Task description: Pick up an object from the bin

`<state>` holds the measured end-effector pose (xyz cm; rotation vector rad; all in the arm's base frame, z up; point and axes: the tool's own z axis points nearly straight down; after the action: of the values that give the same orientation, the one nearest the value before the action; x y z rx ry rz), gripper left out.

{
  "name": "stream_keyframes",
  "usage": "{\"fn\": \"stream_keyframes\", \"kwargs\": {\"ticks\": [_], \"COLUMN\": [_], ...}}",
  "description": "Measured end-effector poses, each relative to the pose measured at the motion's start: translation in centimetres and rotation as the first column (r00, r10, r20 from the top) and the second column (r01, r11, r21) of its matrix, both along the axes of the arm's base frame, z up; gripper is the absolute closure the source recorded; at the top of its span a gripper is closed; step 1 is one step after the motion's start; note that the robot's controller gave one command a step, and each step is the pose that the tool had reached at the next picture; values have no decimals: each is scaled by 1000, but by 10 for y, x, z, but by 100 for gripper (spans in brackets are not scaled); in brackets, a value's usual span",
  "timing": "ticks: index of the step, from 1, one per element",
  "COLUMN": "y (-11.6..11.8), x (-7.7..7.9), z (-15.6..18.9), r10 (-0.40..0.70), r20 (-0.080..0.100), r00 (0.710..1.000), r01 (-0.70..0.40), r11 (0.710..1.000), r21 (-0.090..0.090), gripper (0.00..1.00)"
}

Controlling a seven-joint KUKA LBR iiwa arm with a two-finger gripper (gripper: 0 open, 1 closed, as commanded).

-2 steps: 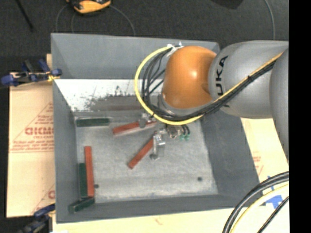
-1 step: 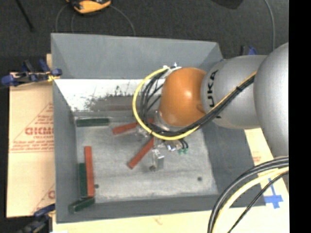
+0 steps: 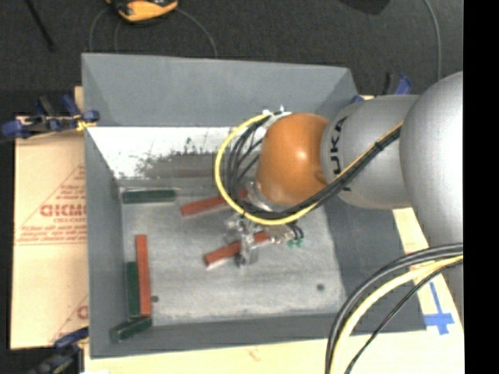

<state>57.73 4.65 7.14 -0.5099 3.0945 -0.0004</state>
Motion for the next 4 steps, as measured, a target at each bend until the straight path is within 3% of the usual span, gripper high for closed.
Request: {"fn": "stream_keyframes", "kwargs": {"ticks": [2,3,4], "y": [0,0,-1], "x": [-1,-4,-1], "z": [4,26,47], "r10": [-1,-2,-4], "r20": [-5,-13,-2], "r00": [1000,1000,1000], "r01": [1,2,4], "r11": [1000,1000,1000], "r21": [0,-1,-1], "gripper": [100,100,100]}}
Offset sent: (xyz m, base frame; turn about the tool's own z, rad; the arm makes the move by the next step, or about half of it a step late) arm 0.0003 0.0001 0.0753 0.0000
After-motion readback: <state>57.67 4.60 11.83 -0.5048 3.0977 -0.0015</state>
